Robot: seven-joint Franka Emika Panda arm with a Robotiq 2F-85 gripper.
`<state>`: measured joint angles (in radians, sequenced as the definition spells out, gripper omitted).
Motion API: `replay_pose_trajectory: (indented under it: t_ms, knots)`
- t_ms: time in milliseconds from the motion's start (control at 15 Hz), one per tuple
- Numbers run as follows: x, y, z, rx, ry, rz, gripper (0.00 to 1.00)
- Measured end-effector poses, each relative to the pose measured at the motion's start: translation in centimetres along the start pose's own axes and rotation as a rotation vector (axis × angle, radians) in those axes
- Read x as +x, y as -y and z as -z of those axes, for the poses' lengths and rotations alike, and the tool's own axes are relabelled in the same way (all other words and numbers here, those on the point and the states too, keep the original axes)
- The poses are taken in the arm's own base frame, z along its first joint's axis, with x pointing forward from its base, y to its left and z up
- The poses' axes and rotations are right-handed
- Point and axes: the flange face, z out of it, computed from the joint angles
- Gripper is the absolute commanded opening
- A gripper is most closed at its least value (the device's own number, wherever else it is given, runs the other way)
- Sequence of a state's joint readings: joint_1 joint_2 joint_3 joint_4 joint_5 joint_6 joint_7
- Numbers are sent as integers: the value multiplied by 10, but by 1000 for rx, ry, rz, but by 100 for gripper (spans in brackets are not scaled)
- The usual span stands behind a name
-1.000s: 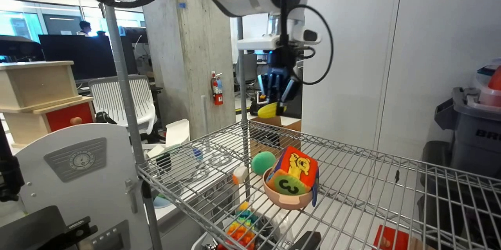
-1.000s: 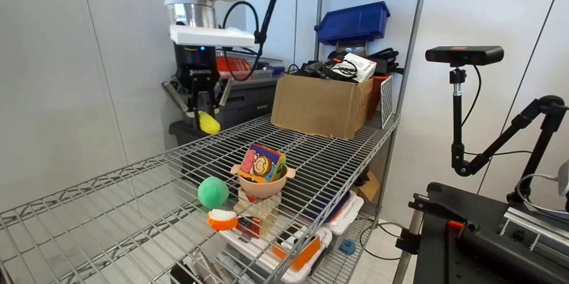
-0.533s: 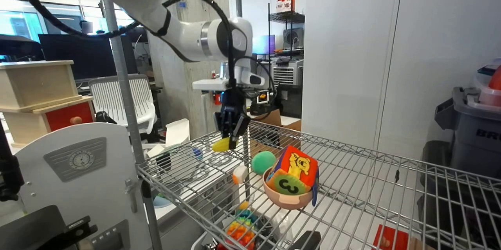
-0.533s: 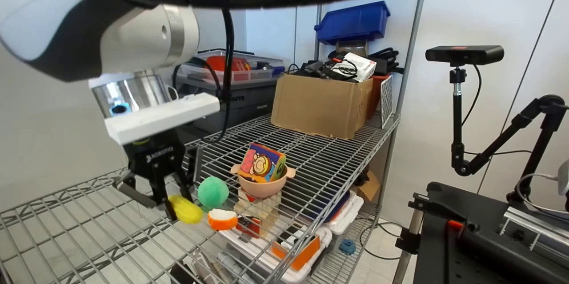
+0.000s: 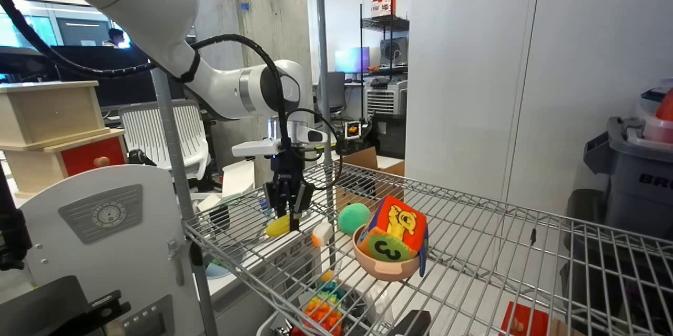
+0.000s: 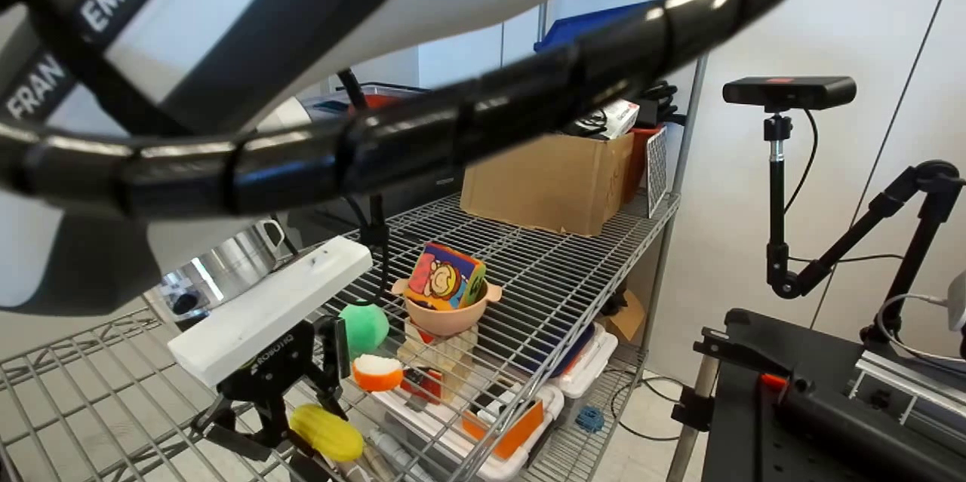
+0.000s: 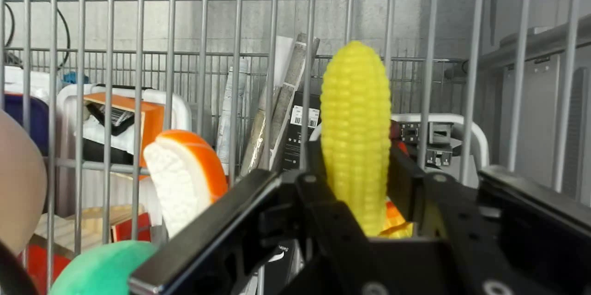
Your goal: Move the cob of maize to the left
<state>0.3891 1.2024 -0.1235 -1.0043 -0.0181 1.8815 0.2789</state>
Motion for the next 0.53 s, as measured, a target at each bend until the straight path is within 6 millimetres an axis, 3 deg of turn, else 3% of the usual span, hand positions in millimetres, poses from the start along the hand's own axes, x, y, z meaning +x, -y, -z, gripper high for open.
replay_pose_trajectory:
  t_ms: [267,533]
  knots:
    - [-5,-1,-24,-7,-9,2,97]
    - [-13,-6,-26,13,-59,-3,93]
